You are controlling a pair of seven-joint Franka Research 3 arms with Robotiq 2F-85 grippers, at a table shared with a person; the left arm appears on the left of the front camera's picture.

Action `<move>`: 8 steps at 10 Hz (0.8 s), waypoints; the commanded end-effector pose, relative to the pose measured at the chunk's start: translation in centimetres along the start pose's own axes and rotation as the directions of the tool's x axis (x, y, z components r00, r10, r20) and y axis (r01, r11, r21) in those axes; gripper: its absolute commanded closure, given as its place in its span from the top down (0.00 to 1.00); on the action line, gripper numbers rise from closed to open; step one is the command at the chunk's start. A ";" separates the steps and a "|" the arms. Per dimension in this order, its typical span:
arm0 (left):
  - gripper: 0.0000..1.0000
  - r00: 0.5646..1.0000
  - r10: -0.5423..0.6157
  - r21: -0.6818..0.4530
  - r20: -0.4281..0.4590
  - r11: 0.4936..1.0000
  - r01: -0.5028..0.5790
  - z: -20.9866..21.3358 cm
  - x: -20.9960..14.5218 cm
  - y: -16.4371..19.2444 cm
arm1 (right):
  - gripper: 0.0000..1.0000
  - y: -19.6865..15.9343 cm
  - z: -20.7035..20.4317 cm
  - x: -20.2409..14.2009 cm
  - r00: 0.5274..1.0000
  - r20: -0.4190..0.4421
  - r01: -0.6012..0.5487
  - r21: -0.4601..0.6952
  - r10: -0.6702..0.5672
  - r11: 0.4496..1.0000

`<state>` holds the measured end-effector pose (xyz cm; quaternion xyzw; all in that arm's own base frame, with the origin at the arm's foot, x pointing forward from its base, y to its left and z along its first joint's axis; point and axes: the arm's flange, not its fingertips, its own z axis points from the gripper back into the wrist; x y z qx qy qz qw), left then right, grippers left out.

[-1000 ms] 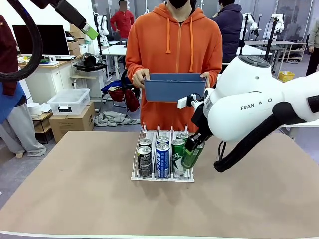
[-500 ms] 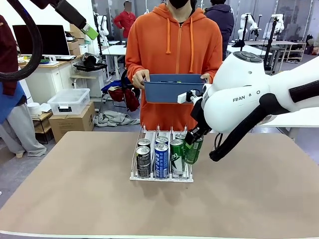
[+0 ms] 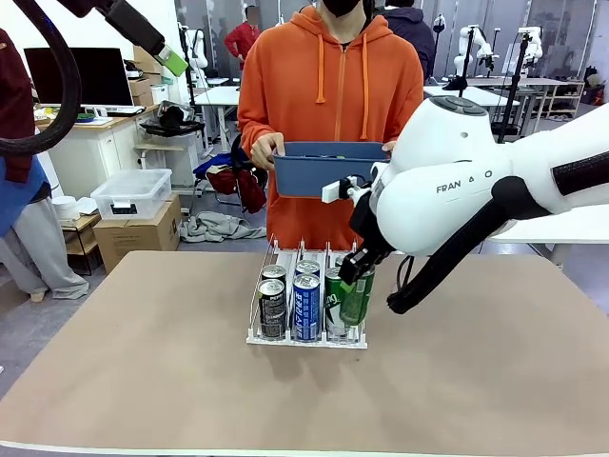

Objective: Fill the beverage cans into the dispenser.
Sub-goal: Place the picked Sprite in the line of the Automatic Can Dispenser with the same cans.

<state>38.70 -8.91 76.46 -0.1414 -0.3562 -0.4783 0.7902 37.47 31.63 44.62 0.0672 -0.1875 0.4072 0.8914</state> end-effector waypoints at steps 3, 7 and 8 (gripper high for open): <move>1.00 1.000 -0.004 -0.004 -0.006 1.000 0.004 0.1 -0.1 -0.1 | 0.58 0.8 -1.1 1.5 0.999 0.046 -0.009 0.009 0.008 1.000; 1.00 1.000 -0.004 -0.004 -0.006 1.000 0.004 0.1 -0.1 -0.1 | 0.58 -1.3 -2.1 1.7 1.000 0.028 0.013 -0.003 -0.013 1.000; 1.00 1.000 -0.004 -0.004 -0.006 1.000 0.004 0.1 -0.1 -0.1 | 0.58 -2.0 -2.2 1.8 0.999 0.028 0.021 -0.018 -0.020 1.000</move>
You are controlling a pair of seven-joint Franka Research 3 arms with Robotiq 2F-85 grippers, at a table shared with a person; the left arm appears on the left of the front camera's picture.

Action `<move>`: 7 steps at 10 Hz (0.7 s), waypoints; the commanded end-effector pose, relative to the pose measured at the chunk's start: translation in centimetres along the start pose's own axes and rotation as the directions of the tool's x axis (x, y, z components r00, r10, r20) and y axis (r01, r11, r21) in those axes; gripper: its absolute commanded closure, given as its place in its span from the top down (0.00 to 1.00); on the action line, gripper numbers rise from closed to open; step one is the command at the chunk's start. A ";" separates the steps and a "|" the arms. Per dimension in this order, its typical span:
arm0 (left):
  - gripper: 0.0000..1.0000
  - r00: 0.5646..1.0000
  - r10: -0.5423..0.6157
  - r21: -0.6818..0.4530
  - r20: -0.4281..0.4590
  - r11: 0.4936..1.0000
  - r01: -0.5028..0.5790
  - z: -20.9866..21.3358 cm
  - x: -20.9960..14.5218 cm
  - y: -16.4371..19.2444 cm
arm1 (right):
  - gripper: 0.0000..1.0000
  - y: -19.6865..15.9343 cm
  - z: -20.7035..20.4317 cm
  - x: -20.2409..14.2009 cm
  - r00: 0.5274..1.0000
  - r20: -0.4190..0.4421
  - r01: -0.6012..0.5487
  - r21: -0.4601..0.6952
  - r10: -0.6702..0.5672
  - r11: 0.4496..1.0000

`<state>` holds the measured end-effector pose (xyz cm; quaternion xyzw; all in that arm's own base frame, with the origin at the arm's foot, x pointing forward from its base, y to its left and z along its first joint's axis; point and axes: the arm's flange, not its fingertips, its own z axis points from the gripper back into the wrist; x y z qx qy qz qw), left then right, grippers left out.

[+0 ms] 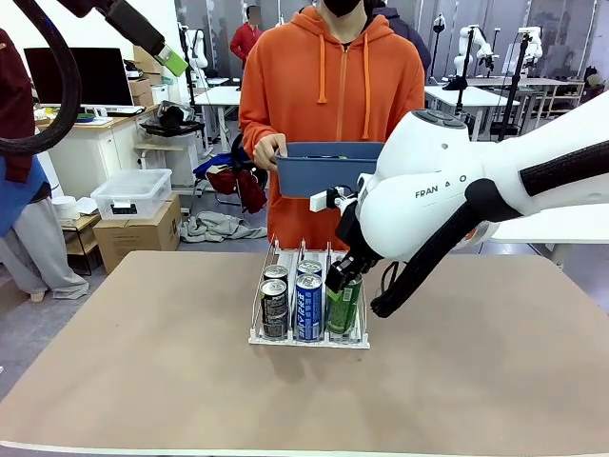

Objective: Fill the beverage cans into the dispenser.
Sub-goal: Place the picked Sprite in the line of the Automatic Can Dispenser with the same cans.

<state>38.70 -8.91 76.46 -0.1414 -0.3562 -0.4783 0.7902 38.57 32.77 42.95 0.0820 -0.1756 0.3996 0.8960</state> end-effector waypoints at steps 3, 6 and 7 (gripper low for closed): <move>1.00 1.000 -0.004 -0.004 -0.006 1.000 0.004 0.1 -0.1 -0.1 | 0.58 -3.4 -0.4 1.5 0.999 0.036 0.021 -0.057 -0.019 0.998; 1.00 1.000 -0.004 -0.004 -0.006 1.000 0.004 0.1 -0.1 -0.1 | 0.58 -3.5 -1.6 1.4 1.000 0.011 0.019 -0.054 -0.019 0.998; 1.00 1.000 -0.004 -0.004 -0.006 1.000 0.004 0.1 -0.1 -0.1 | 0.58 -3.2 -2.0 1.3 1.000 0.001 0.019 -0.047 -0.019 0.999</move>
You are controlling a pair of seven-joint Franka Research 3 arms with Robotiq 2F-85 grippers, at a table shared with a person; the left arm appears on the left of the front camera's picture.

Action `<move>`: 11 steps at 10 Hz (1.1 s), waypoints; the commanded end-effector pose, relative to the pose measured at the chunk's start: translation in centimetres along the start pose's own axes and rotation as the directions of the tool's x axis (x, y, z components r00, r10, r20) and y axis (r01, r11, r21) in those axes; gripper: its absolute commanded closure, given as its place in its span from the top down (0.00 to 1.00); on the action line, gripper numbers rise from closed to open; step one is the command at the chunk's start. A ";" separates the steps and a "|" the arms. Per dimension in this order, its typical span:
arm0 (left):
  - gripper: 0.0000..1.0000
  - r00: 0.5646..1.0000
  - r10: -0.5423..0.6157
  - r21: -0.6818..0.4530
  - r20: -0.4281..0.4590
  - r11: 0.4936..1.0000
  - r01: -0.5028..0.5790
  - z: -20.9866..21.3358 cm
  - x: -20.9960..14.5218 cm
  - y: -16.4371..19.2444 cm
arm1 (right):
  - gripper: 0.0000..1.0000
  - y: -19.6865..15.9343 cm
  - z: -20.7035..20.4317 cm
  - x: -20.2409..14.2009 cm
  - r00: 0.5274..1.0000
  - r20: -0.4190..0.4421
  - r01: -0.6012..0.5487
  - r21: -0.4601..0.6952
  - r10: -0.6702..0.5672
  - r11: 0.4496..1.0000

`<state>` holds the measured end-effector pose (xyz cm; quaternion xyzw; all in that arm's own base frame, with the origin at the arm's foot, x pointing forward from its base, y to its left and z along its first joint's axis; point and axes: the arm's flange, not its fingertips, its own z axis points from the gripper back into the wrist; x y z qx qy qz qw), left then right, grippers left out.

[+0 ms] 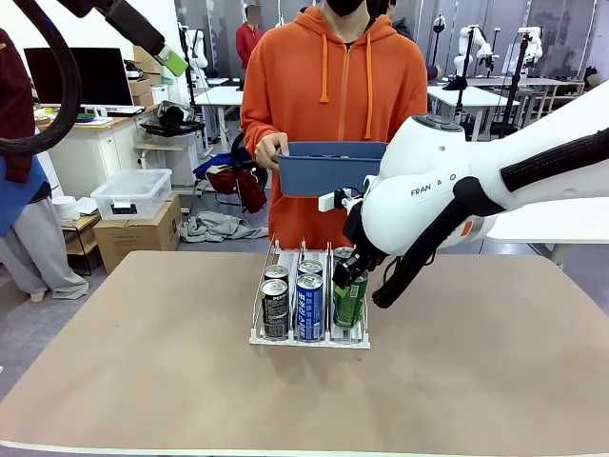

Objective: Fill the beverage cans into the dispenser.
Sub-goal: Place the picked Sprite in the line of the Automatic Can Dispenser with the same cans.

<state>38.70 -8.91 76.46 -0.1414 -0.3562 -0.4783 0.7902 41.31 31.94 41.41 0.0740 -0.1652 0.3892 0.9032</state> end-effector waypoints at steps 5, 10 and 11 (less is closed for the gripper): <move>1.00 1.000 -0.004 -0.004 -0.006 1.000 0.004 0.1 -0.1 -0.1 | 0.58 0.7 -1.2 -0.4 0.999 -0.047 -0.014 -0.006 0.014 1.000; 1.00 1.000 -0.004 -0.004 -0.006 1.000 0.004 0.1 -0.1 -0.1 | 0.99 0.9 -0.8 -0.6 0.996 -0.085 -0.011 0.007 0.012 1.000; 1.00 1.000 -0.004 -0.004 -0.006 1.000 0.004 0.1 -0.1 -0.1 | 1.00 0.9 -0.4 -0.5 0.997 -0.082 -0.011 0.009 0.011 1.000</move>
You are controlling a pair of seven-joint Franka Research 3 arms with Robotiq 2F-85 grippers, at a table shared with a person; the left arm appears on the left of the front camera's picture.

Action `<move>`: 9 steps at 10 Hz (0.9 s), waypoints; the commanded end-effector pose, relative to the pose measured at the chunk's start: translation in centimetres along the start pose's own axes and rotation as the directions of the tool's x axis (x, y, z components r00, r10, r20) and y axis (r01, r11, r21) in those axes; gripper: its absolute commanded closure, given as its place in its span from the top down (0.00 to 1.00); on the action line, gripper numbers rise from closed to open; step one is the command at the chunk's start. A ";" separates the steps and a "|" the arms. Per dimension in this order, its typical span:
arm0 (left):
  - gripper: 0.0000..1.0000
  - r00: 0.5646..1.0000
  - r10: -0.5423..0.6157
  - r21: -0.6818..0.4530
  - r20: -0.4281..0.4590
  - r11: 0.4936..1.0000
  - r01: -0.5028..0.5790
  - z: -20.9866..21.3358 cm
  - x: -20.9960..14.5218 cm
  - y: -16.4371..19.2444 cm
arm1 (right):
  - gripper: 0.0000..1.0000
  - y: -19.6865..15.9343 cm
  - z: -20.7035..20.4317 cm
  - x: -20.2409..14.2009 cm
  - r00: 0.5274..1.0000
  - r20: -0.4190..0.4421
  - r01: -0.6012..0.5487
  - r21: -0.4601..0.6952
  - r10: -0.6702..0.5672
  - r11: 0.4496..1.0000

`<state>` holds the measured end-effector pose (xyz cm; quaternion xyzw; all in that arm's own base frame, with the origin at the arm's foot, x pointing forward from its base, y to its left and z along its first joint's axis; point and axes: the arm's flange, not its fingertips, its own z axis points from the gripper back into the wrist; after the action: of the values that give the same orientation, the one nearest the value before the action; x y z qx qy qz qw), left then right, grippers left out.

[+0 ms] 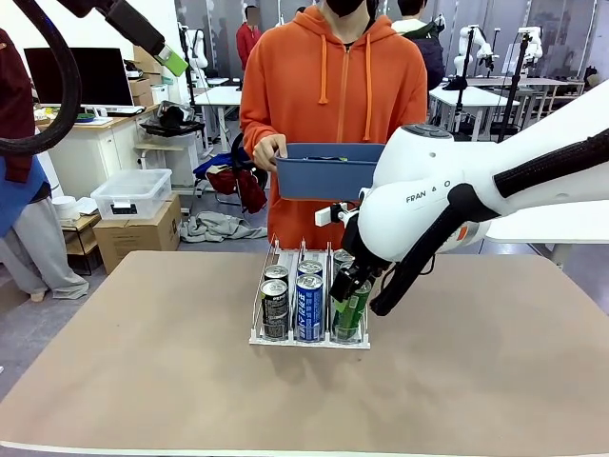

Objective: Fill the beverage cans into the dispenser.
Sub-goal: Place the picked Sprite in the line of the Automatic Can Dispenser with the same cans, then pick up the Pepsi coke handed by the human.

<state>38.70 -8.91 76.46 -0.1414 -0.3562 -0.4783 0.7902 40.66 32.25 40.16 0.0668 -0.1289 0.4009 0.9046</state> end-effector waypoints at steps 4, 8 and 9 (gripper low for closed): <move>1.00 1.000 -0.004 -0.004 -0.006 1.000 0.004 0.1 -0.1 -0.1 | 1.00 -0.1 2.0 0.2 1.000 -0.005 0.031 -0.025 -0.031 0.999; 1.00 1.000 -0.004 -0.004 -0.006 1.000 0.004 0.1 -0.1 -0.1 | 1.00 -0.4 2.9 0.4 1.000 0.025 0.015 -0.015 -0.015 1.000; 1.00 1.000 -0.004 -0.004 -0.006 1.000 0.004 0.1 -0.1 -0.1 | 1.00 -0.4 2.9 0.4 1.000 0.025 0.015 -0.015 -0.015 1.000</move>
<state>38.70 -8.91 76.46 -0.1414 -0.3562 -0.4783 0.7902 40.43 31.34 44.08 0.0655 -0.1487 0.3908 0.9060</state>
